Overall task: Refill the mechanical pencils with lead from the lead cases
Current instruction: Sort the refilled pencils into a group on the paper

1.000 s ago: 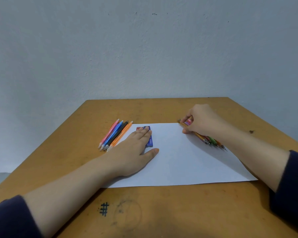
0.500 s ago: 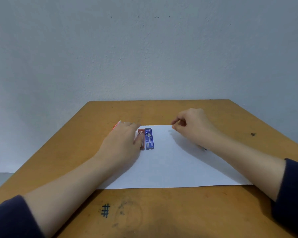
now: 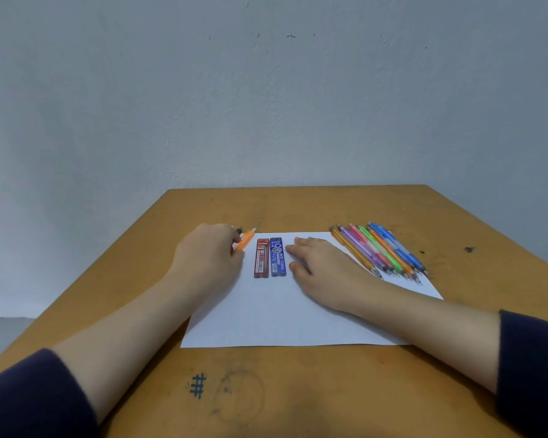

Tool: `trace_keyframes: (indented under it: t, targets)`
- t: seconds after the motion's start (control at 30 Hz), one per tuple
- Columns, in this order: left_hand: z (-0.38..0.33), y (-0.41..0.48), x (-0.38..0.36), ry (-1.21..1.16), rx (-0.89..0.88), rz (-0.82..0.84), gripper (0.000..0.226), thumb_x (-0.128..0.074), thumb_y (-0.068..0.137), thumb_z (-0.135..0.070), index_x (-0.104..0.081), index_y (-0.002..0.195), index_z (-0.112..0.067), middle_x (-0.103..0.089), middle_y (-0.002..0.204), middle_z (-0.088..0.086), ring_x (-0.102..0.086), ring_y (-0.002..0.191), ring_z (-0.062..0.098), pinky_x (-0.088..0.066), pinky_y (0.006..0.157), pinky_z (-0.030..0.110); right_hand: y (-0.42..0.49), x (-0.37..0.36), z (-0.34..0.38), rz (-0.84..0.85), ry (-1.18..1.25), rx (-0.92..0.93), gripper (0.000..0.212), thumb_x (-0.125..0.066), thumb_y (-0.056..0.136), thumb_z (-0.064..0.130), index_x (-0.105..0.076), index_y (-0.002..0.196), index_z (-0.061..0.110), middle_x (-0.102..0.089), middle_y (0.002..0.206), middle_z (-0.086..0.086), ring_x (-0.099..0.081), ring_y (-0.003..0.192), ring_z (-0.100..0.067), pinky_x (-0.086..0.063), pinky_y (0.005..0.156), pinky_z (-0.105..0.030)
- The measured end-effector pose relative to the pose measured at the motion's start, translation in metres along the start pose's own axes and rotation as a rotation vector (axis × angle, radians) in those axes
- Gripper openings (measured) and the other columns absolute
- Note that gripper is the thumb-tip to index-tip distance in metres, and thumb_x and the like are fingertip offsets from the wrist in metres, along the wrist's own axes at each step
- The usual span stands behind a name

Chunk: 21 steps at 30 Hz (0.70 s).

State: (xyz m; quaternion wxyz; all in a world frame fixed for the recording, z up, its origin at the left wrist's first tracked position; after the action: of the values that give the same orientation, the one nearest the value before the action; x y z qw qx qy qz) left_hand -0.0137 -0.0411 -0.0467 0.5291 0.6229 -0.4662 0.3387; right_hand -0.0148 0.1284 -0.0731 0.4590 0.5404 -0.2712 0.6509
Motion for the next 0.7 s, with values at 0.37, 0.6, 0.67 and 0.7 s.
trace_keyframes:
  t: [0.37,0.6,0.67,0.7]
  targets:
    - [0.001,0.0,0.004,-0.378,0.059,-0.194,0.027,-0.065,0.088,-0.017,-0.069,0.114,-0.013,-0.064,0.086,-0.002,-0.058,0.078,0.01,-0.043,0.067,0.019,-0.003,0.004,0.005,0.015,-0.019,0.005,0.044,-0.032,0.102,0.027,-0.037,0.144,0.013,-0.026,0.155,-0.007,-0.021,0.142,-0.02,-0.02,0.112,-0.029]
    - [-0.007,-0.003,0.009,-0.494,-0.03,-0.22,0.026,-0.066,0.088,-0.02,-0.07,0.113,-0.014,-0.065,0.08,-0.007,-0.063,0.073,0.009,-0.049,0.067,0.015,-0.001,0.013,-0.002,-0.011,0.105,-0.066,0.048,-0.044,0.098,0.029,-0.038,0.143,0.012,-0.038,0.149,-0.004,-0.034,0.136,-0.019,-0.029,0.107,-0.027]
    - [-0.01,-0.003,0.008,-0.484,-0.083,-0.197,0.027,-0.064,0.09,-0.017,-0.069,0.116,-0.016,-0.063,0.086,-0.008,-0.059,0.075,0.004,-0.041,0.063,0.006,0.0,0.02,-0.007,-0.096,0.191,-0.087,0.049,-0.048,0.097,0.026,-0.038,0.143,0.011,-0.045,0.144,-0.006,-0.041,0.131,-0.021,-0.033,0.103,-0.028]
    - [-0.012,-0.003,0.007,-0.467,-0.11,-0.19,0.027,-0.063,0.091,-0.015,-0.069,0.117,-0.017,-0.061,0.088,-0.007,-0.056,0.076,0.004,-0.038,0.062,0.006,0.001,0.023,-0.009,-0.141,0.226,-0.088,0.051,-0.049,0.097,0.023,-0.035,0.145,0.012,-0.045,0.144,-0.006,-0.041,0.131,-0.021,-0.032,0.102,-0.026]
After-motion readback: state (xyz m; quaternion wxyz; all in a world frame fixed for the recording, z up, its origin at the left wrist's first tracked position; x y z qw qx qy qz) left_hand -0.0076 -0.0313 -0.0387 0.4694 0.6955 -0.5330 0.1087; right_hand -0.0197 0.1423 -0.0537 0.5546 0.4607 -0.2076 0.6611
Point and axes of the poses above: each hand's wrist, its own y-axis towards the middle knuckle, its own x-axis out of the back of the hand, z = x × y, the point moved 5 cm from there along y, towards the middle knuckle
